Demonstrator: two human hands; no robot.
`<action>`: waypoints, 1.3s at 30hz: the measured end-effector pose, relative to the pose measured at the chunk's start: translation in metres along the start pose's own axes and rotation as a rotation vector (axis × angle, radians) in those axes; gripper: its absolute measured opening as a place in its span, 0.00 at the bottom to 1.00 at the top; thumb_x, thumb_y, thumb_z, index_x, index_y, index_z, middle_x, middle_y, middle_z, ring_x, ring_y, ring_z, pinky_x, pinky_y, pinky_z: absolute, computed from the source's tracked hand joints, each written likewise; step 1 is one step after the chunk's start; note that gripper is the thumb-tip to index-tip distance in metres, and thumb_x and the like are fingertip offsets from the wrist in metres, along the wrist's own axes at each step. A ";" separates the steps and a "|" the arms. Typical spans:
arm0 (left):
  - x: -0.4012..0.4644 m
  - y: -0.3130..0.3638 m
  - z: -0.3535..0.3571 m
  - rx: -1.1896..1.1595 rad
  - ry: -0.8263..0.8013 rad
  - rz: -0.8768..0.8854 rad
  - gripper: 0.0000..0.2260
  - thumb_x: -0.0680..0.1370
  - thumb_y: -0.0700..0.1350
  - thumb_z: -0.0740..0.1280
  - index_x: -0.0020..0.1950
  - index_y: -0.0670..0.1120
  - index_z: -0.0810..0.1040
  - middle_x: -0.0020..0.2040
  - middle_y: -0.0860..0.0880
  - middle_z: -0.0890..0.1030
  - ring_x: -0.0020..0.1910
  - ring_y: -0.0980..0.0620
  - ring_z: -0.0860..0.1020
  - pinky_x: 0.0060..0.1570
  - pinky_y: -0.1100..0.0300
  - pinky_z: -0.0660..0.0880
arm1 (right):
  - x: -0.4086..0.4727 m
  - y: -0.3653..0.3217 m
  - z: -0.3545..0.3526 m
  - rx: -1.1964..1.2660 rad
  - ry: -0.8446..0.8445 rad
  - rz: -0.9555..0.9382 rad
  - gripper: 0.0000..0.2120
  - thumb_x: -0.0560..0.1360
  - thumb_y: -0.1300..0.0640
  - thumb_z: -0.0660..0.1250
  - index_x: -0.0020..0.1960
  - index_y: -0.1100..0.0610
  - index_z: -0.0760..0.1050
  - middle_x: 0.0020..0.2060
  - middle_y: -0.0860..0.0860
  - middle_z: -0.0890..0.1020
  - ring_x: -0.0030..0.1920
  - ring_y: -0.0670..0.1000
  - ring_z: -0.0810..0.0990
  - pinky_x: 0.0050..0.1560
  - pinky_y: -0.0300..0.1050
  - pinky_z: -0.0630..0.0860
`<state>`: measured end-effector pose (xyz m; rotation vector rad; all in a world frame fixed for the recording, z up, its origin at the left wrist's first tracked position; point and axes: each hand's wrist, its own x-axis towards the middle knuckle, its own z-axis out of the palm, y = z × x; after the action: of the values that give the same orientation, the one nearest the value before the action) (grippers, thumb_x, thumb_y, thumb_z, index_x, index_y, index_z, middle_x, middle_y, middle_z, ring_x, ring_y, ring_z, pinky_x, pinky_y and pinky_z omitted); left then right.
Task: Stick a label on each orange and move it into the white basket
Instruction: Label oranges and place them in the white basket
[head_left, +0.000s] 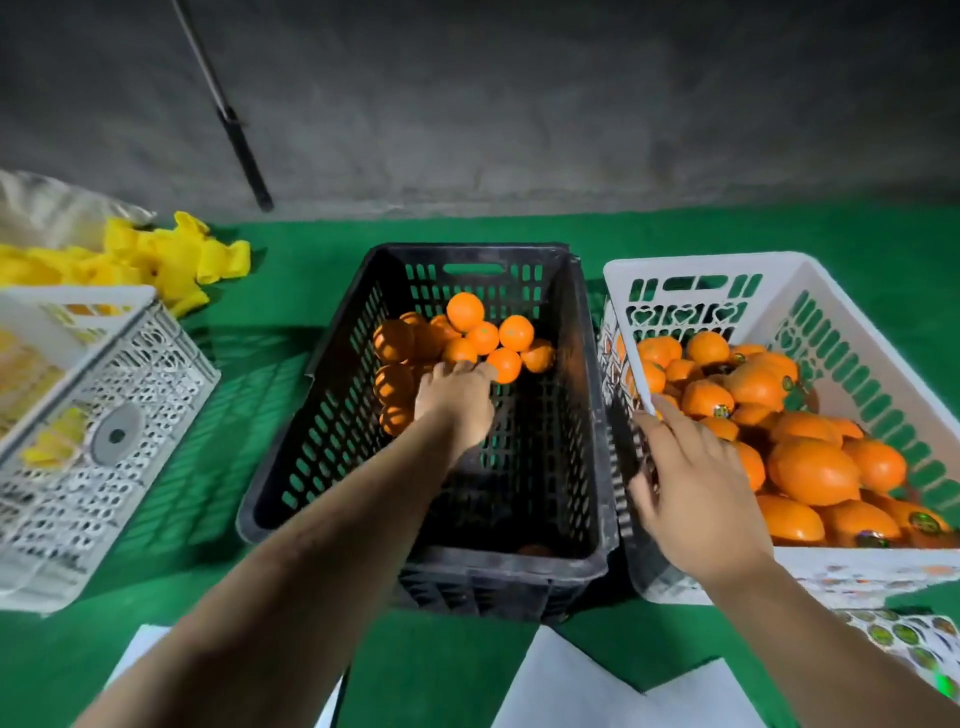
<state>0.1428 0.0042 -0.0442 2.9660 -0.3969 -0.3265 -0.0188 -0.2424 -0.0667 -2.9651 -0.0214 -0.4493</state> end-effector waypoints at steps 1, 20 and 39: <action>0.013 -0.013 0.001 0.104 0.006 -0.073 0.25 0.84 0.47 0.61 0.81 0.53 0.60 0.81 0.42 0.61 0.79 0.35 0.59 0.78 0.42 0.57 | 0.000 0.000 0.000 -0.006 -0.001 -0.002 0.28 0.78 0.53 0.68 0.76 0.56 0.69 0.77 0.56 0.67 0.69 0.60 0.69 0.65 0.60 0.71; 0.027 -0.035 -0.026 -0.267 0.342 0.022 0.26 0.79 0.47 0.73 0.74 0.46 0.66 0.68 0.43 0.69 0.58 0.37 0.77 0.43 0.42 0.76 | 0.007 -0.001 0.001 0.048 -0.061 0.106 0.29 0.78 0.47 0.64 0.77 0.51 0.64 0.78 0.53 0.64 0.67 0.59 0.70 0.66 0.59 0.70; -0.239 0.101 0.183 -1.168 -0.236 0.359 0.31 0.81 0.52 0.71 0.79 0.55 0.59 0.74 0.46 0.64 0.66 0.46 0.78 0.61 0.44 0.78 | -0.121 0.003 0.010 0.591 0.286 0.134 0.15 0.81 0.60 0.63 0.67 0.59 0.74 0.66 0.54 0.70 0.70 0.52 0.70 0.71 0.46 0.68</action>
<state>-0.1489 -0.0462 -0.1589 1.6937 -0.5119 -0.5984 -0.1310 -0.2433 -0.1127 -2.2907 0.0639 -0.7022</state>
